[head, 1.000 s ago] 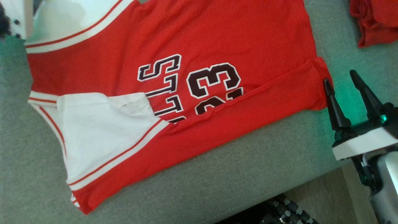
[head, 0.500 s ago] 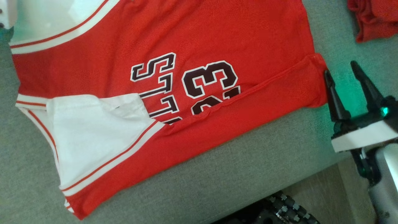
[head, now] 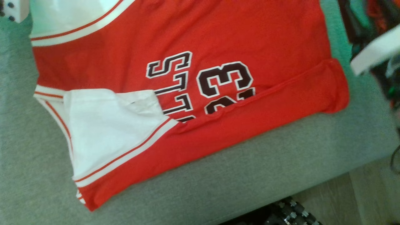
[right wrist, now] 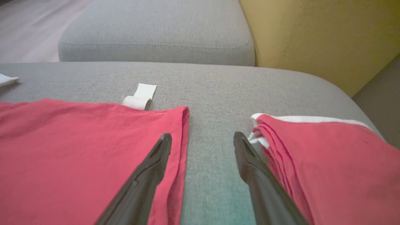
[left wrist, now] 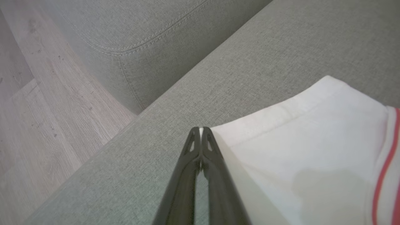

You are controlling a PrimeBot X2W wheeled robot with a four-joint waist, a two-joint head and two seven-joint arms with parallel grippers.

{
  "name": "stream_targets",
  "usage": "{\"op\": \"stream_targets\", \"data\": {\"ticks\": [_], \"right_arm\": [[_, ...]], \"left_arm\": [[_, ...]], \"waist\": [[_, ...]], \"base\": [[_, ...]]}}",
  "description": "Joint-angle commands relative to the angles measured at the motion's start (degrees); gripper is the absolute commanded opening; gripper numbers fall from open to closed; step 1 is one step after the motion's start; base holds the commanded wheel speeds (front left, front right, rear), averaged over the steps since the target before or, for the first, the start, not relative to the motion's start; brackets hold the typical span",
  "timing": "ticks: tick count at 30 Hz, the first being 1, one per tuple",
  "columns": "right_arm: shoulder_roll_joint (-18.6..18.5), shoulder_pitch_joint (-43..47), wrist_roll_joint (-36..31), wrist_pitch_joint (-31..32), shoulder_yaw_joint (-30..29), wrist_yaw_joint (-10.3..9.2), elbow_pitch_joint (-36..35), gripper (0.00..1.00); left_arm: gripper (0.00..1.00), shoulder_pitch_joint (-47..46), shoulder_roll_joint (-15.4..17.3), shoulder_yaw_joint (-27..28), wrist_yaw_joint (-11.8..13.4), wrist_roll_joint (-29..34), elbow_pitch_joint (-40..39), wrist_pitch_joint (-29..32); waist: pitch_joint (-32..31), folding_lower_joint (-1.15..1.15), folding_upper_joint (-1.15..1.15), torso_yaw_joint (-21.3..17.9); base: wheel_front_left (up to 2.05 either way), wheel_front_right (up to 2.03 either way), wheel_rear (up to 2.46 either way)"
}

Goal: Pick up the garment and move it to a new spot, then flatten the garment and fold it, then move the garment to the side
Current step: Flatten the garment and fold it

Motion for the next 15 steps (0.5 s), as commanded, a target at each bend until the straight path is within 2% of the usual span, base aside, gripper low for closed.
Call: {"op": "stream_targets", "data": {"ticks": [1,5,15], "right_arm": [[-2.4,-2.1,1.5,2.7,1.3,0.37,0.7,1.00],[-4.1,-9.8,3.1,6.1,4.4,0.37,6.7,1.00],[-4.2,-20.5,0.1,7.1,14.1,0.37,19.6,1.00]], "left_arm": [[0.00,-4.0,1.6,1.5,0.1,-0.2,-1.6,-0.6],[0.00,-6.4,1.0,-0.9,0.1,-0.4,-3.0,-2.2],[0.00,-10.4,1.4,-6.3,0.1,-3.0,-3.5,-5.7]], "waist": [[0.5,0.00,0.00,1.4],[1.5,0.00,0.00,3.6],[2.6,0.00,0.00,6.2]], "base": [[0.00,0.00,0.00],[0.00,0.00,0.00],[0.00,0.00,0.00]]}}
